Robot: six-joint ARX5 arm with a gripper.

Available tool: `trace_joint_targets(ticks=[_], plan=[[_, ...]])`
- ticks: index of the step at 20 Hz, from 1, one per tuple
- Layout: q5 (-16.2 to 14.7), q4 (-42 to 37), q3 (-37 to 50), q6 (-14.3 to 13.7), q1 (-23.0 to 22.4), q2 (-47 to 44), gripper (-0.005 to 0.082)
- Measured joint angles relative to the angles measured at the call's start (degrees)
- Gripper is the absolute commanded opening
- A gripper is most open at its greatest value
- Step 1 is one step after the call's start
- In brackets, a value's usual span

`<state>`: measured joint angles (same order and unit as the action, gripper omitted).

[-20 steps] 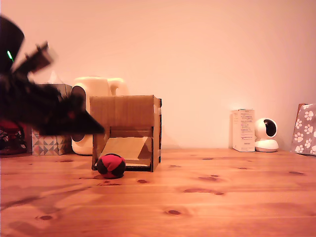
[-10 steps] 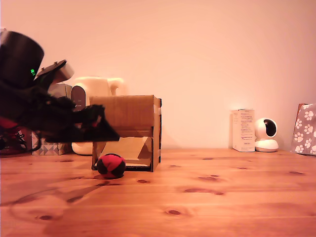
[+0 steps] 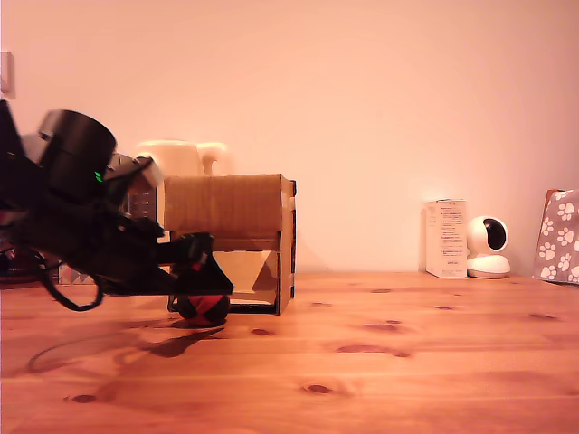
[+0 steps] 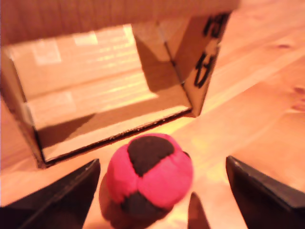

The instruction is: Drop the footbag into the cardboard dice tower

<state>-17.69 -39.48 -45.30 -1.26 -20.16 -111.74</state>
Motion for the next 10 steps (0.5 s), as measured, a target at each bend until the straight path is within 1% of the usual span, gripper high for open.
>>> trace_joint_targets(ticks=[1, 2, 3, 4, 5, 6, 7, 10], plan=[[0.0, 0.5, -0.6, 0.0, 0.0, -0.4, 0.0747], [0.0, 1.2, -1.0, 0.0, 0.0, -0.7, 0.0684], [0.0, 2.2, -1.3, 0.0, 0.0, -0.9, 0.0563], [0.1, 3.9, -1.8, 0.0, 0.0, -1.3, 0.0399], [0.2, 5.6, -2.2, 0.0, 0.0, -1.7, 0.0259], [0.2, 6.6, -2.5, 0.0, 0.0, -1.9, 0.0181], [0.2, 6.7, -2.6, 0.0, 0.0, -2.0, 0.0161], [0.2, 7.8, -3.6, 0.0, 0.0, -1.9, 0.0162]])
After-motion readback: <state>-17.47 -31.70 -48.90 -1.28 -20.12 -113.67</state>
